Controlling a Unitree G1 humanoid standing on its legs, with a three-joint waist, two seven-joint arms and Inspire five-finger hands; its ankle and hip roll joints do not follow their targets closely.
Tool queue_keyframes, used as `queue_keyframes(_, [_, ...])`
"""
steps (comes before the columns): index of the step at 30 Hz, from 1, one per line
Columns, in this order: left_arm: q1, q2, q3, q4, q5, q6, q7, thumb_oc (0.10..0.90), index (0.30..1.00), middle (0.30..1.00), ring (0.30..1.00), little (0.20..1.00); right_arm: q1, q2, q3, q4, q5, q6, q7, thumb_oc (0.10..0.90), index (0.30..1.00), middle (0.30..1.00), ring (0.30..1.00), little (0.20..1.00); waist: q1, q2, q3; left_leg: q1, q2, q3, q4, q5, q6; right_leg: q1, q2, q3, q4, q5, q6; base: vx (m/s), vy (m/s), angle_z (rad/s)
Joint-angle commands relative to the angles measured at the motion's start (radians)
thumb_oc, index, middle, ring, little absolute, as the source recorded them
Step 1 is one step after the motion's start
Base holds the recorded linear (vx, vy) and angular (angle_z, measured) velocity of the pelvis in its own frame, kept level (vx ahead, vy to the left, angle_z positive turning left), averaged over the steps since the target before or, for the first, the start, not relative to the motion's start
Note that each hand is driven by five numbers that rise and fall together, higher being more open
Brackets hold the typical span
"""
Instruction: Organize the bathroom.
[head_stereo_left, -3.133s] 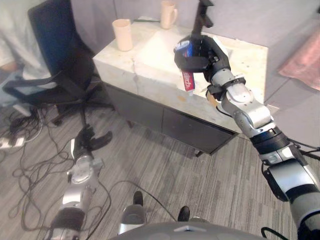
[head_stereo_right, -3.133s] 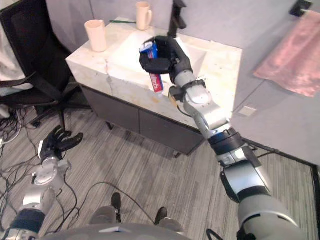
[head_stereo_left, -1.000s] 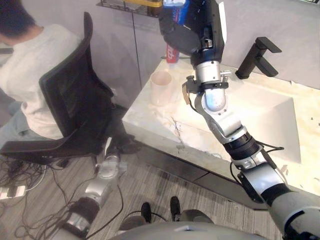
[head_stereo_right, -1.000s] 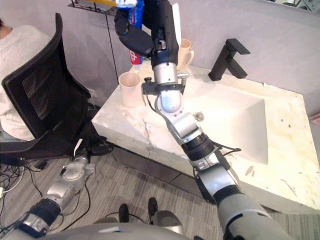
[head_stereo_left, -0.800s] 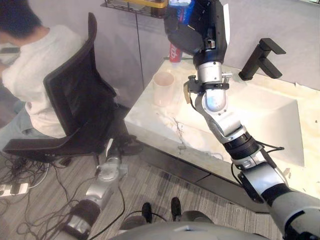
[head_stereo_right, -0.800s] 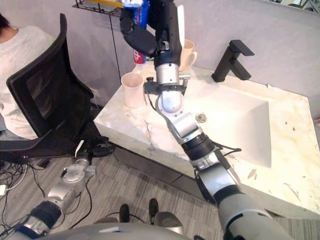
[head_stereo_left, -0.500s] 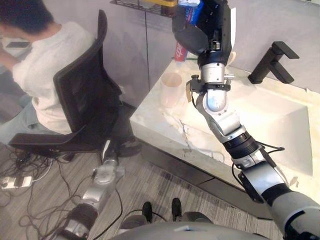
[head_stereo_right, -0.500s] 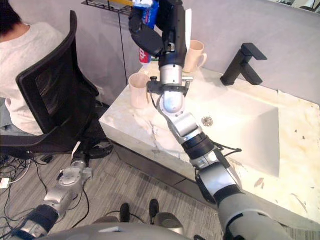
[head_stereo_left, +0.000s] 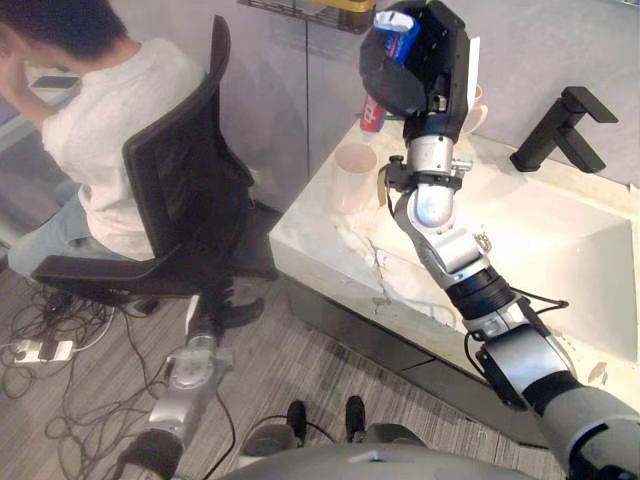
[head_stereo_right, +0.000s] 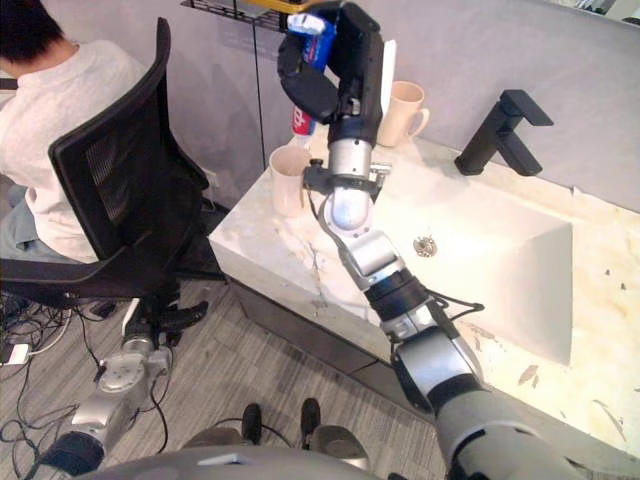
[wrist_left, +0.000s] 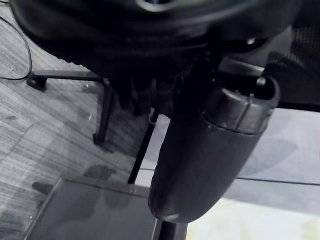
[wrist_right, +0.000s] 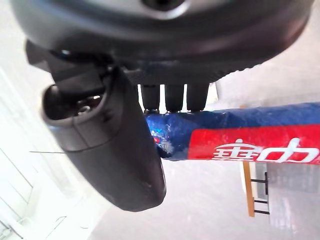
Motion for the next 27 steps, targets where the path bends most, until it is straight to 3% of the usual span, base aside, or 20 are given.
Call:
queue_keyframes(1, [-0.036,0.066,0.009,-0.05,0.079,-0.096,0.023,0.8,0.9,0.9,0.9,0.9,-0.094,0.028,-0.098,-0.028,-0.063,-0.128,-0.014,0.4,0.3,0.3,0.3,0.3,0.022,0.032,-0.086,-0.005,0.0,0.086,0.043,-0.057,0.023,-0.061,-0.086,-0.019,0.229,-0.19,0.118,0.04,0.009,0.0])
queue_keyframes(18, [-0.027,0.051,0.009,-0.047,0.083,-0.092,0.008,0.8,0.9,0.9,0.9,0.9,-0.02,0.045,-0.111,-0.009,-0.084,-0.162,0.002,0.4,0.3,0.3,0.3,0.3,0.027,0.055,-0.048,-0.041,-0.026,0.08,0.088,-0.071,0.031,-0.094,-0.113,-0.042,0.278,-0.2,0.117,0.04,0.037,0.02])
queue_keyframes(27, [-0.005,0.05,0.008,-0.049,0.09,-0.1,-0.006,0.8,0.9,0.9,0.9,0.9,0.0,0.027,-0.129,0.0,-0.088,-0.168,0.004,0.4,0.3,0.3,0.3,0.3,0.045,0.054,-0.024,-0.049,-0.03,0.084,0.093,-0.07,0.032,-0.107,-0.121,-0.069,0.301,-0.202,0.117,0.03,0.051,0.14])
